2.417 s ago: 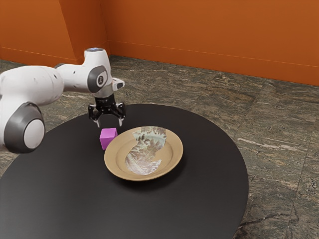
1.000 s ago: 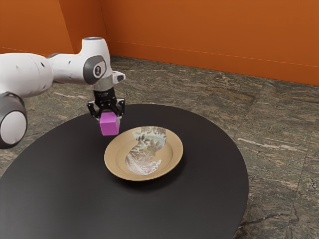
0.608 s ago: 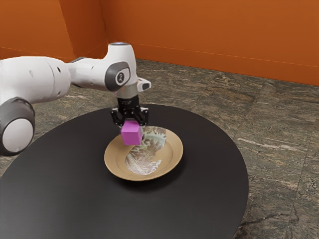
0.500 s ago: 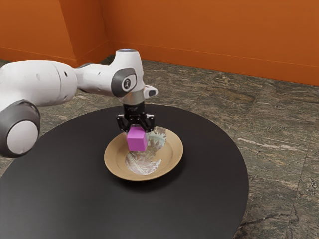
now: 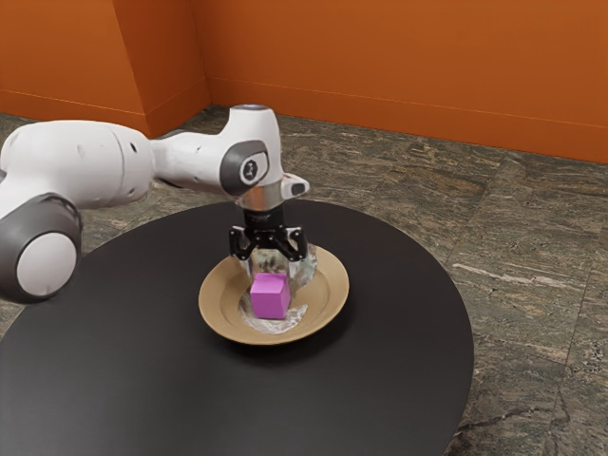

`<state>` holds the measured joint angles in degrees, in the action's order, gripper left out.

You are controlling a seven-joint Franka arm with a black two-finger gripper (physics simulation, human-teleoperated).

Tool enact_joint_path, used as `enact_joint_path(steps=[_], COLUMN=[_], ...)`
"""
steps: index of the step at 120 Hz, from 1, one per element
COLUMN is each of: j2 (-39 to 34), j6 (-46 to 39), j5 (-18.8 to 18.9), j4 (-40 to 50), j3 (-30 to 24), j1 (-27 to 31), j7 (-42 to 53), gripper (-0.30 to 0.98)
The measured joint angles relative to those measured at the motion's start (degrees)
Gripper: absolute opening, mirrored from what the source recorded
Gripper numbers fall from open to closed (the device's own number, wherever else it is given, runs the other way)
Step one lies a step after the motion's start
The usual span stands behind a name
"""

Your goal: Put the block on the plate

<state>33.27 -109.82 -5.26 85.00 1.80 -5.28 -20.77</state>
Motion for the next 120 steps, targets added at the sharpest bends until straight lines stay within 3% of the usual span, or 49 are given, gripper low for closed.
enact_joint_path(steps=[58, 99, 120], j2=[-16.0, -27.1, -28.6], j6=[8.9, 11.9, 12.3], j5=[6.9, 8.6, 8.6], j4=[-0.2, 3.9, 4.4], j3=[1.3, 1.0, 1.0], j1=[2.6, 3.1, 3.4], j7=[12.6, 21.4, 24.4], gripper=[0.68, 0.69, 0.69])
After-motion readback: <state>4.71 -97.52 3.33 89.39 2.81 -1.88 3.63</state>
